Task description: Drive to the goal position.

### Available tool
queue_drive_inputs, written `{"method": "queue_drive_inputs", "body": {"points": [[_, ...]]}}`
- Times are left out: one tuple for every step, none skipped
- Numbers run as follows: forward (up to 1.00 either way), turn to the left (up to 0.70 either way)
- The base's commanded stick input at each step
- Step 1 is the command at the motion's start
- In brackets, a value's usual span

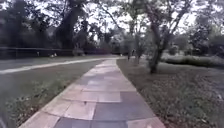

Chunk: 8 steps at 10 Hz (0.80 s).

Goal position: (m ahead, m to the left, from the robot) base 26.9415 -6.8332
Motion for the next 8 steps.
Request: {"method": "queue_drive_inputs", "body": {"points": [[0.70, 0.00], [0.70, 0.00], [0.70, 0.00], [0.70, 0.00], [0.70, 0.00], [0.70, 0.00], [0.70, 0.00], [0.70, 0.00]]}}
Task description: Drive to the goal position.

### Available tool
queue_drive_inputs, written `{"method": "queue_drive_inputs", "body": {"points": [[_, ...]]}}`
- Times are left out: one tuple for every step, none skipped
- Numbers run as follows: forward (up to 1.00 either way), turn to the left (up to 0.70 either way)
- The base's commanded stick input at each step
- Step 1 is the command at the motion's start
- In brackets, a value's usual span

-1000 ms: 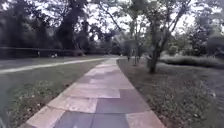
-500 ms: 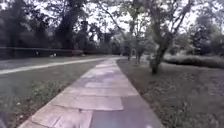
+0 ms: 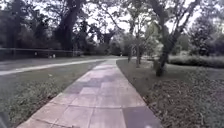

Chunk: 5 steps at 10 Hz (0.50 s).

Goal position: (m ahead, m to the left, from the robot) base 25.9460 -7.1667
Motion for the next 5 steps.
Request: {"method": "queue_drive_inputs", "body": {"points": [[0.70, 0.35], [0.70, 0.35], [0.70, 0.17], [0.70, 0.00], [0.70, 0.00]]}}
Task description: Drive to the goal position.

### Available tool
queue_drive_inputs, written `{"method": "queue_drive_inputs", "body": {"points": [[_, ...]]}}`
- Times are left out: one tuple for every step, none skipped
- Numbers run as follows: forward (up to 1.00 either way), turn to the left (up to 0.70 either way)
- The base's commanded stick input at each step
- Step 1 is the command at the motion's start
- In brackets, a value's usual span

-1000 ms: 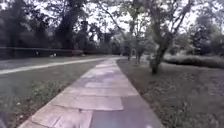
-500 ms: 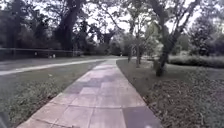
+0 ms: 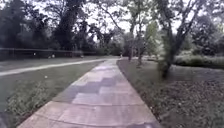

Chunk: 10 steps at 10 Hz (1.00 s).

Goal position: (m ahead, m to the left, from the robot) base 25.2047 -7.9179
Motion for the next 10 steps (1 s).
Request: {"method": "queue_drive_inputs", "body": {"points": [[0.70, 0.00], [0.70, 0.00], [0.70, 0.00], [0.70, 0.00], [0.70, 0.00], [0.70, 0.00], [0.70, 0.00], [0.70, 0.00], [0.70, 0.00], [0.70, 0.00]]}}
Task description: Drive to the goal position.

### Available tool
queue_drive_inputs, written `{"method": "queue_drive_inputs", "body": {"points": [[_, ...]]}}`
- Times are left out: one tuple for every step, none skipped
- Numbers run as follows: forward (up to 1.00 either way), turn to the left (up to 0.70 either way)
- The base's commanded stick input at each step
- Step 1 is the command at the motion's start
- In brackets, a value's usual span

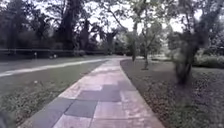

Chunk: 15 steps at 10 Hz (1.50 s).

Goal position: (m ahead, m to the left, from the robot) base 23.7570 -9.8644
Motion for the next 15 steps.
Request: {"method": "queue_drive_inputs", "body": {"points": [[0.70, 0.00], [0.70, 0.00], [0.70, 0.00], [0.70, 0.00], [0.70, 0.00], [0.70, 0.00], [0.70, 0.00], [0.70, 0.00], [0.70, 0.00], [0.70, 0.00], [0.70, 0.00], [0.70, 0.00], [0.70, 0.00], [0.70, 0.00], [0.70, 0.00]]}}
